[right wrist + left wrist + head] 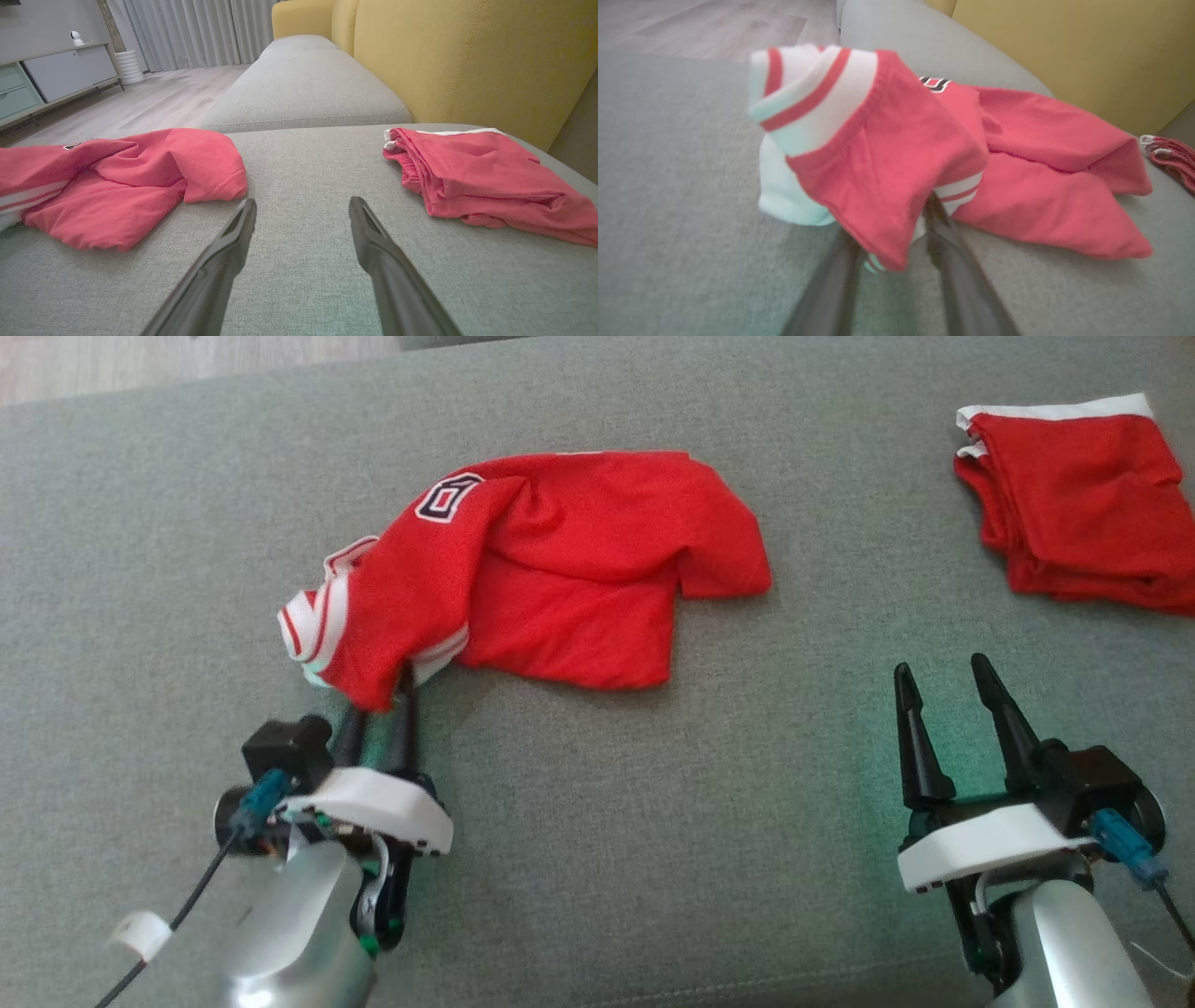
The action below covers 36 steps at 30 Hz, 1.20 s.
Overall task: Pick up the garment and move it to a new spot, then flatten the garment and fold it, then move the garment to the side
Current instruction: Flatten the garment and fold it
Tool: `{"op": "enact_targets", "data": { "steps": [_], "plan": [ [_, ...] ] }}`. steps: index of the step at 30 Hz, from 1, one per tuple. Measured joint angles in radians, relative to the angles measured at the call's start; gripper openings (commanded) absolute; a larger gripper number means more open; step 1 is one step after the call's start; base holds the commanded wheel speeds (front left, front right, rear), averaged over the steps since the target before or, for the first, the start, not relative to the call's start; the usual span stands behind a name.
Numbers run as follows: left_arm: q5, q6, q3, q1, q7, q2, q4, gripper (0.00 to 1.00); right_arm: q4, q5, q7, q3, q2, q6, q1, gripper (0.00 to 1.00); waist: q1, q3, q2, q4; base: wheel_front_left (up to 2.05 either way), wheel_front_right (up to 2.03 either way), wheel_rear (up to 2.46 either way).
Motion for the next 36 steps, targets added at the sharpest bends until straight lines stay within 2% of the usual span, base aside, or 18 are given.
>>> {"op": "enact_targets", "data": {
  "steps": [6, 11, 16, 20, 25, 27, 30, 36],
  "plan": [
    [0.072, -0.012, 0.000, -0.022, -0.021, -0.006, -0.072, 0.00, 0.013, 0.001, -0.001, -0.002, 0.000, 0.000, 0.000, 1.00, -0.0001, -0.030, 0.0000, 0.007, 0.00, 0.00, 0.00],
    [0.152, -0.013, 0.022, 0.000, -0.021, -0.006, -0.254, 0.00, 0.026, 0.004, -0.002, -0.002, 0.000, 0.000, 0.004, 1.00, -0.0002, -0.066, 0.0000, 0.022, 0.00, 0.00, 0.00],
    [0.207, -0.022, 0.002, 0.093, -0.024, 0.004, -0.430, 0.00, 0.039, 0.021, -0.010, 0.000, 0.000, 0.000, 0.021, 1.00, -0.0002, -0.105, 0.0000, 0.040, 0.00, 0.00, 0.00],
    [0.236, -0.020, -0.021, 0.141, -0.004, 0.035, -0.608, 0.00, 0.050, 0.028, -0.011, 0.000, 0.000, 0.000, 0.044, 1.00, -0.0003, -0.127, 0.0000, 0.052, 0.00, 0.00, 0.00],
    [0.230, 0.026, -0.003, 0.191, 0.098, 0.091, -0.798, 0.00, 0.054, 0.031, -0.021, -0.001, 0.000, 0.000, 0.045, 1.00, -0.0002, -0.120, 0.0000, 0.053, 0.00, 0.00, 0.00],
    [0.211, 0.043, 0.018, 0.222, 0.131, 0.110, -0.813, 0.00, 0.055, 0.031, -0.023, -0.002, 0.000, 0.000, 0.044, 1.00, -0.0002, -0.110, 0.0000, 0.051, 0.00, 0.00, 0.00],
    [0.170, 0.041, 0.055, 0.236, 0.171, 0.138, -0.766, 0.00, 0.057, 0.031, -0.028, -0.001, 0.000, 0.000, 0.039, 1.00, -0.0002, -0.088, 0.0000, 0.046, 0.00, 0.00, 0.00],
    [0.112, -0.002, 0.109, 0.116, 0.213, 0.168, -0.509, 0.00, 0.056, 0.031, -0.033, 0.002, 0.000, 0.000, -0.009, 1.00, 0.0000, -0.034, 0.0000, 0.023, 0.00, 0.00, 0.00]
  ]
}}
